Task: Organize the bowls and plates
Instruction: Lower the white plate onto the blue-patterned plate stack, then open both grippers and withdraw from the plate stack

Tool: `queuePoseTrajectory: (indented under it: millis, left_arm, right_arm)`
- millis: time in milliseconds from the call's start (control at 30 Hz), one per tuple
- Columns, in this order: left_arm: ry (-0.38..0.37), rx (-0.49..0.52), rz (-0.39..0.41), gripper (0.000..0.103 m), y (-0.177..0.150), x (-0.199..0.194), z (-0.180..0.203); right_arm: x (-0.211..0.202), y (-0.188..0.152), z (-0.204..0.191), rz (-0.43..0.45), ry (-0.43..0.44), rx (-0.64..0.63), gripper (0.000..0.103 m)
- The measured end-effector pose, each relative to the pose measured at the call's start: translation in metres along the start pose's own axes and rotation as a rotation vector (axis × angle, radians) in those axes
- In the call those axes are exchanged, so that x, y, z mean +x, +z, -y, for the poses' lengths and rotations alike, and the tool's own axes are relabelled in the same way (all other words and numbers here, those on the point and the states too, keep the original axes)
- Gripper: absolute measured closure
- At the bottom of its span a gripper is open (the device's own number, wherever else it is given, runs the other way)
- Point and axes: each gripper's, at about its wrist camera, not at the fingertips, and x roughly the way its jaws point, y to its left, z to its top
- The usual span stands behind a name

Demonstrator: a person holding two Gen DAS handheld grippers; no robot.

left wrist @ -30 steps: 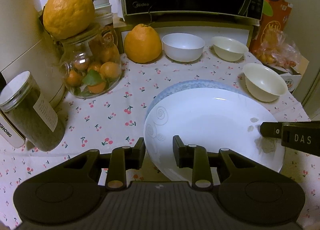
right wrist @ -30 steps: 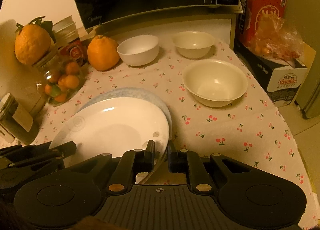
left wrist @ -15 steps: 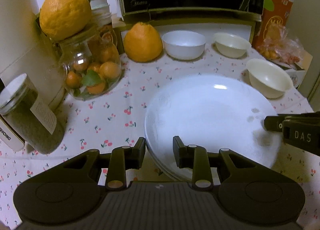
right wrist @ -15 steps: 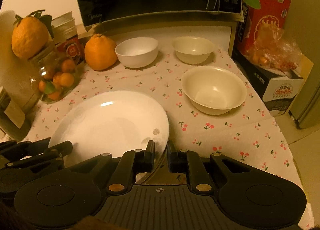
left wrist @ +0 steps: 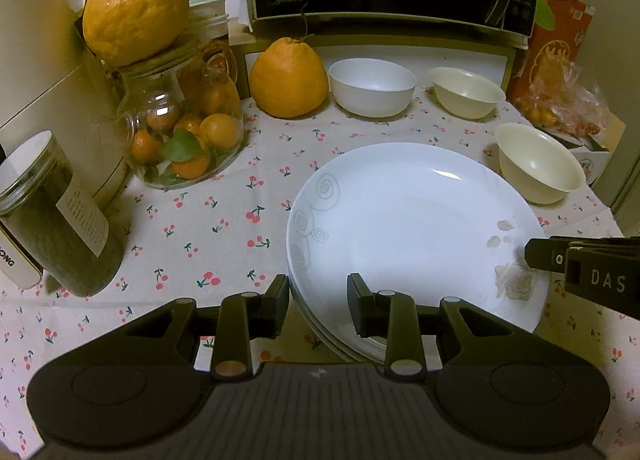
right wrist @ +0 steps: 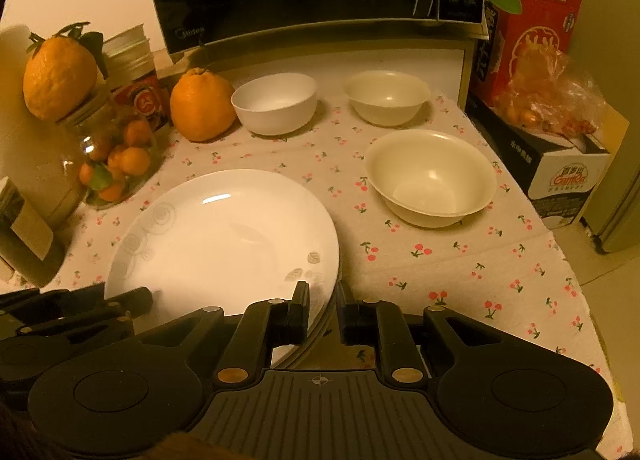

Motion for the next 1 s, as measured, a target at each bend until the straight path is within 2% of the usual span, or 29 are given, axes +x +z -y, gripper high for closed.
queuePoseTrajectory:
  millis: [100,267,333,400,600,733,800,1000]
  left_arm:
    - [-0.004,-0.007,-0.006,0.073,0.000,-0.001,-0.001]
    - [-0.017,-0.026,-0.011,0.063,0.000,-0.007,-0.003]
    - [-0.023,-0.030,-0.011,0.056,-0.001,-0.010,-0.004]
    - [-0.028,-0.032,-0.009,0.051,-0.001,-0.013,-0.005]
    - [-0.055,-0.039,-0.014,0.033,-0.002,-0.024,-0.008]
    - [-0.063,-0.031,-0.006,0.017,-0.003,-0.032,-0.007]
    - [-0.064,-0.025,0.000,0.012,-0.003,-0.035,-0.007]
    - [-0.059,-0.016,-0.001,0.005,-0.001,-0.040,-0.007]
  right_arm:
    - [-0.002,0.000,0.001,-0.004,0.012,0.003,0.086]
    - [-0.009,0.001,0.006,-0.012,0.060,0.026,0.081]
    - [-0.012,0.000,0.007,-0.016,0.073,0.024,0.074]
    - [-0.016,0.000,0.008,-0.016,0.083,0.018,0.059]
    - [-0.031,-0.003,0.016,-0.009,0.112,0.029,0.034]
    - [-0.039,-0.005,0.024,-0.014,0.141,0.045,0.028]
    - [-0.042,-0.006,0.027,-0.016,0.159,0.046,0.021]
    - [-0.050,-0.004,0.039,-0.016,0.180,0.074,0.015]
